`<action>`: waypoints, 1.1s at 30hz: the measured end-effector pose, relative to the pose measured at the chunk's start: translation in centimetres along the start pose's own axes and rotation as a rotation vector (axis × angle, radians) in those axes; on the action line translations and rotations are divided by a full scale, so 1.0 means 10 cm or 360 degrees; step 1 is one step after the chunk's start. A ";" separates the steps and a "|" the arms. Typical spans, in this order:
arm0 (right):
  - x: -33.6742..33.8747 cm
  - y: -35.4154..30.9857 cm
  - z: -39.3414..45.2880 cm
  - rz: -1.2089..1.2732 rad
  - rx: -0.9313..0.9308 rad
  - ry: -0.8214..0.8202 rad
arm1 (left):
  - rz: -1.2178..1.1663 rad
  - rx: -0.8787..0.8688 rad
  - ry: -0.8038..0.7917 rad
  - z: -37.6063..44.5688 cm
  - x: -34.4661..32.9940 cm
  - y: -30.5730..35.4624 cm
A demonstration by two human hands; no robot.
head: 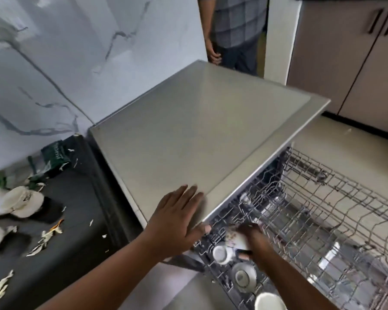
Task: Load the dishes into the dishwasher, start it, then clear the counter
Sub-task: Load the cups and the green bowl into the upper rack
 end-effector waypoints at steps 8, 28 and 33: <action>-0.65 -0.01 0.57 -0.1580 0.0558 0.0084 | -0.0162 0.0026 -0.0058 0.14 -0.18 -0.09; -0.96 0.33 0.95 -0.2427 0.0610 -0.0074 | -0.0193 0.0005 0.0018 0.17 -0.17 -0.08; -0.79 0.35 1.16 -0.2150 0.0534 -0.0305 | -0.0236 0.0015 0.0024 0.16 -0.18 -0.09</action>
Point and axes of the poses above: each hand's wrist, its own z-axis towards the middle knuckle, its own x-axis out of the back of the hand, y = z × x, the point moved 1 cm from there along z, towards the middle knuckle, and after that the axes turned 4 degrees about -x, right-handed, at the moved point
